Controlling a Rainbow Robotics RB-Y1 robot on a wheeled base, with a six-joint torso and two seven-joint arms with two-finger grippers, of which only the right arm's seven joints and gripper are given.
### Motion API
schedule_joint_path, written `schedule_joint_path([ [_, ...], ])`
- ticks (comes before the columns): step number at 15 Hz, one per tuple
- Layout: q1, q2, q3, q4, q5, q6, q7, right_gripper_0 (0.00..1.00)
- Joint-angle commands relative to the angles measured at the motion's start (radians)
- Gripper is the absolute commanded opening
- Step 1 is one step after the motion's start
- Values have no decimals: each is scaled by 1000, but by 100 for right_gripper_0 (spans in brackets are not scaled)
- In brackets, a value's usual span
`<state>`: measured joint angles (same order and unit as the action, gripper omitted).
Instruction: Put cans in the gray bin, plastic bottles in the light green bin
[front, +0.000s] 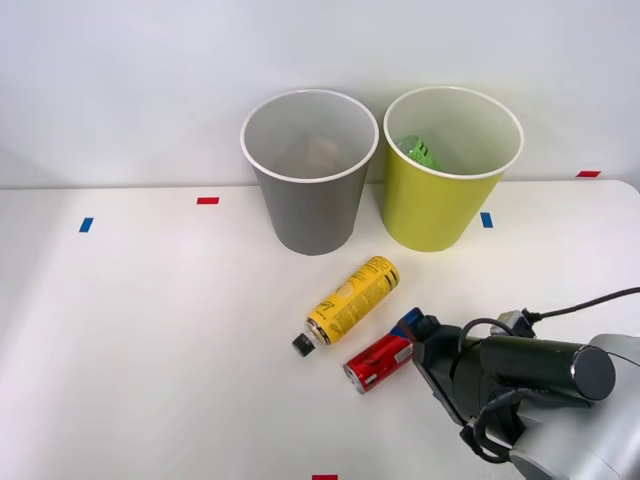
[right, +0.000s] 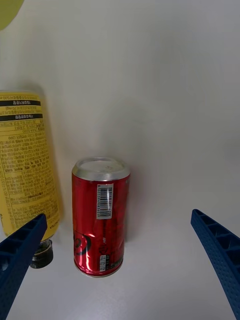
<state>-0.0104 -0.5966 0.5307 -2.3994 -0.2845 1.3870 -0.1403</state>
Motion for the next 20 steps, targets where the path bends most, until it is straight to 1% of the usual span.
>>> schedule_joint_path([
  [1,-20,3,25,25,-7,1,-28,100],
  [6,-69,41,52,105,13,0,-44,100],
  [12,-91,61,66,158,27,0,-44,100],
  [16,-120,100,77,218,53,-2,-36,100],
  [20,-128,110,91,240,74,-3,-24,100],
])
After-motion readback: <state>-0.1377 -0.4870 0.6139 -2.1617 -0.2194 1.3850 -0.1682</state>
